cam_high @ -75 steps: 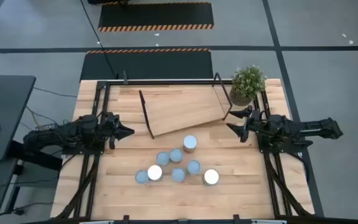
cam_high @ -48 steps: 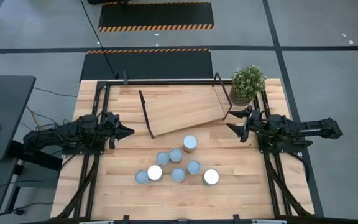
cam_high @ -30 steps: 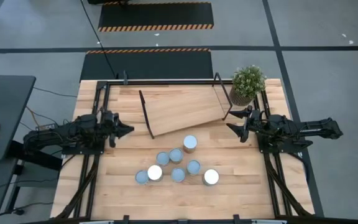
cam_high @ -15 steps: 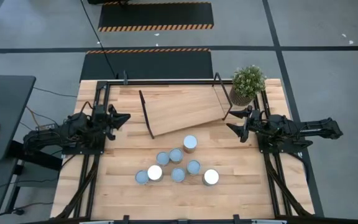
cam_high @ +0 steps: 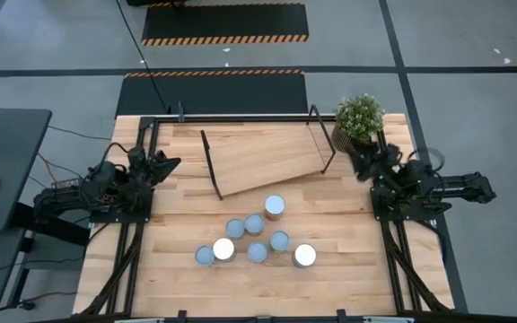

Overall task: Pick and place cans onto a shelf
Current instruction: Put the canned pineapple on the shelf

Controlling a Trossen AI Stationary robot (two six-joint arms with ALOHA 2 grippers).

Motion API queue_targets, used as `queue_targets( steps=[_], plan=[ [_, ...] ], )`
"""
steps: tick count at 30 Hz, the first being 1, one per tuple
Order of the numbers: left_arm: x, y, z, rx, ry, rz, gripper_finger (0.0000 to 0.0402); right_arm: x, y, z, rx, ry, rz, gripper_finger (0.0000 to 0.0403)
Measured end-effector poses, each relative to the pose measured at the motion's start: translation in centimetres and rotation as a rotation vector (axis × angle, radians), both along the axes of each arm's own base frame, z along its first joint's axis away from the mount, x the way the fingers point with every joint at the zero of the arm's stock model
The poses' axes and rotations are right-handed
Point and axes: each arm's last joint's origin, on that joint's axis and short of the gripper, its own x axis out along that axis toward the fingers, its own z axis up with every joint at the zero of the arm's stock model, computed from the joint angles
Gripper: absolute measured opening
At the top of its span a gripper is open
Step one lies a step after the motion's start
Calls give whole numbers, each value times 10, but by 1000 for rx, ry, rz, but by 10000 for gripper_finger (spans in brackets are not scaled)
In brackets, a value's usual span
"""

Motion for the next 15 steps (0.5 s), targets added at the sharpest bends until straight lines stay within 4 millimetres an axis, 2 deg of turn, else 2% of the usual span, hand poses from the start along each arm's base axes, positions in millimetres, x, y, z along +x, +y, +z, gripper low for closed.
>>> queue_targets(
  steps=[5, 9, 15],
  plan=[
    [-1, 1, 2, -73, -50, 5, 36, -3, -3, 2, 220, -215, 27, 348],
    [-2, 2, 2, -118, -65, 31, 36, -3, -3, 2, 316, -313, 83, 348],
    [-1, 4, 3, -195, -102, 83, 36, 0, 1, 4, 276, -304, 271, 348]
  ],
)
